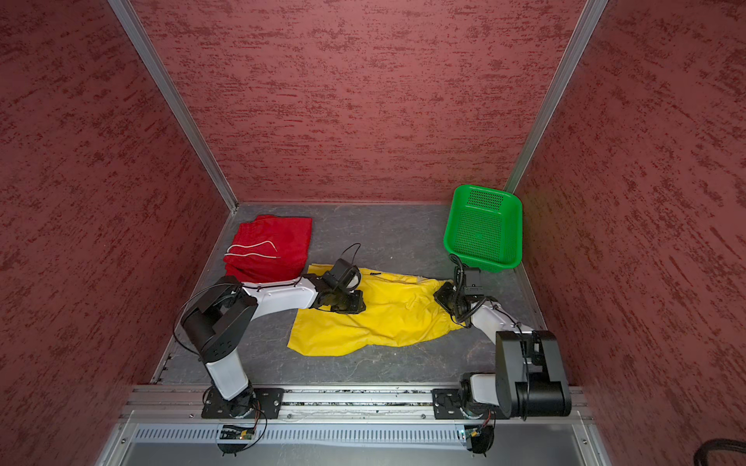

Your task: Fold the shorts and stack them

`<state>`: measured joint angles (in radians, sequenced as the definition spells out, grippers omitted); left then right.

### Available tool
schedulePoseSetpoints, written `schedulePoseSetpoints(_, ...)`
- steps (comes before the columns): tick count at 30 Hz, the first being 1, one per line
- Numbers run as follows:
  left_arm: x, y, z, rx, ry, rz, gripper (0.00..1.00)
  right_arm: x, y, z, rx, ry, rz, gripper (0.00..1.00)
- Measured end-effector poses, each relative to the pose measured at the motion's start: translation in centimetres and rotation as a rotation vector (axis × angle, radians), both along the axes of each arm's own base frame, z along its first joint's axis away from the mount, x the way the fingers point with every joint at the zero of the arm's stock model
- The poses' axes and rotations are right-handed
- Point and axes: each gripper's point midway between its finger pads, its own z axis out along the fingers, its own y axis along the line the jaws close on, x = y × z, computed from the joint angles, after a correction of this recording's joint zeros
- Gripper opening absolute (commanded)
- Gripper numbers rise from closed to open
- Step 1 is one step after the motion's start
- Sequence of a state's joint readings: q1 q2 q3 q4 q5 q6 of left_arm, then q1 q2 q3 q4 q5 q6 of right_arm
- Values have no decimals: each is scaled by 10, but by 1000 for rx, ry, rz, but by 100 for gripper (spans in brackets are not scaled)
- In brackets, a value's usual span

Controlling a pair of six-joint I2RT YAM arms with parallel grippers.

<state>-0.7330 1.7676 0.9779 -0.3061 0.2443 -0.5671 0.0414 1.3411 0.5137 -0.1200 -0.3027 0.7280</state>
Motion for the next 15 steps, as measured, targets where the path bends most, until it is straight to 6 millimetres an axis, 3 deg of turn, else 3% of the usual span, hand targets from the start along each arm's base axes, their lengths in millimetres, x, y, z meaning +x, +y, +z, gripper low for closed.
schedulePoseSetpoints(3, -7, 9, 11, 8, -19, -15, 32, -8, 19, 4, 28, -21, 18, 37)
schedulePoseSetpoints(6, -7, -1, 41, -25, -106, -79, 44, -16, 26, 18, 42, -36, 22, 46)
schedulePoseSetpoints(8, -4, -17, 65, -58, -185, -140, 51, -15, 23, 38, 42, -68, 14, 48)
schedulePoseSetpoints(11, -3, -52, 101, -114, -336, -282, 58, 2, 6, 84, 37, -169, -23, 52)
schedulePoseSetpoints(13, -7, -82, 121, -149, -442, -401, 61, 15, -15, 113, 21, -240, -65, 55)
schedulePoseSetpoints(15, -12, -111, 132, -175, -527, -512, 65, 24, -37, 128, 7, -274, -111, 57)
